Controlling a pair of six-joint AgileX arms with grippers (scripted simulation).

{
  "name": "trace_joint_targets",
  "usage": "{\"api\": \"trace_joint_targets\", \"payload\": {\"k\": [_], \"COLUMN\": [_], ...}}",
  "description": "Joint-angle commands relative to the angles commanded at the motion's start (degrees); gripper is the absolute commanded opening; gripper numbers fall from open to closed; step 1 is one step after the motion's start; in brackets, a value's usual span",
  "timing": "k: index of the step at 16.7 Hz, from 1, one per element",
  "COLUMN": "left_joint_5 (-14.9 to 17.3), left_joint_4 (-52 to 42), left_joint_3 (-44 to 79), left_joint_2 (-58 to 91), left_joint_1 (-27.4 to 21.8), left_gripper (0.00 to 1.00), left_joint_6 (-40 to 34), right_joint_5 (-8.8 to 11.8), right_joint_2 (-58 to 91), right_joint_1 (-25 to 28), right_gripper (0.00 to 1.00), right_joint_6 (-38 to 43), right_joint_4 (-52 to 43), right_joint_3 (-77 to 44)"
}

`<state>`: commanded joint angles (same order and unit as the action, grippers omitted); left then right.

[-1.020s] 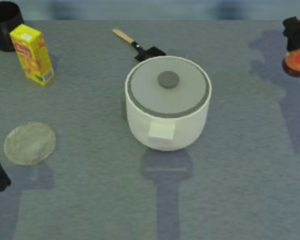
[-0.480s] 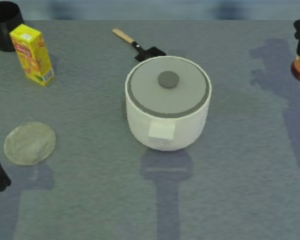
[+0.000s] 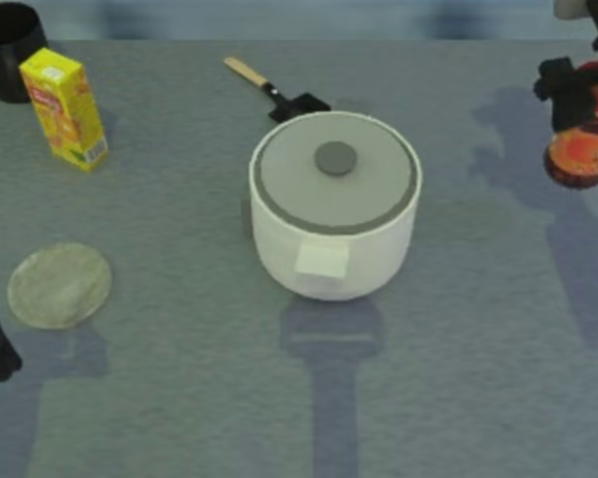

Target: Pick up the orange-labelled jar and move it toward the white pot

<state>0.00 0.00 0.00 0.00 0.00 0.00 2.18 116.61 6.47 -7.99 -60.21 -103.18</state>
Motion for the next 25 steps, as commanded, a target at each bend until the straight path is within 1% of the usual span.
{"api": "trace_joint_targets", "payload": {"k": [5,7,9,14,21,25], "left_joint_5": [0.0,0.0,0.0,0.0,0.0,0.0], "left_joint_4": [0.0,0.0,0.0,0.0,0.0,0.0], "left_joint_3": [0.0,0.0,0.0,0.0,0.0,0.0], "left_joint_2": [0.0,0.0,0.0,0.0,0.0,0.0], "left_joint_1": [0.0,0.0,0.0,0.0,0.0,0.0], "left_gripper": [1.0,1.0,1.0,1.0,1.0,1.0], "left_joint_6": [0.0,0.0,0.0,0.0,0.0,0.0], "right_joint_5": [-4.9,-6.44,-7.34,-7.3,-7.43,-7.45], "right_joint_2": [-3.87,-5.19,-5.99,-5.77,-2.03,-1.62], "right_joint_1": [7.5,9.96,11.42,11.41,11.39,11.38], "right_gripper": [0.0,0.0,0.0,0.0,0.0,0.0], "right_joint_6": [18.07,23.09,25.64,26.0,25.82,25.81], "right_joint_4": [6.78,8.99,10.3,10.56,19.25,20.2], "right_joint_3": [10.56,14.0,16.07,16.35,21.06,21.58]}}
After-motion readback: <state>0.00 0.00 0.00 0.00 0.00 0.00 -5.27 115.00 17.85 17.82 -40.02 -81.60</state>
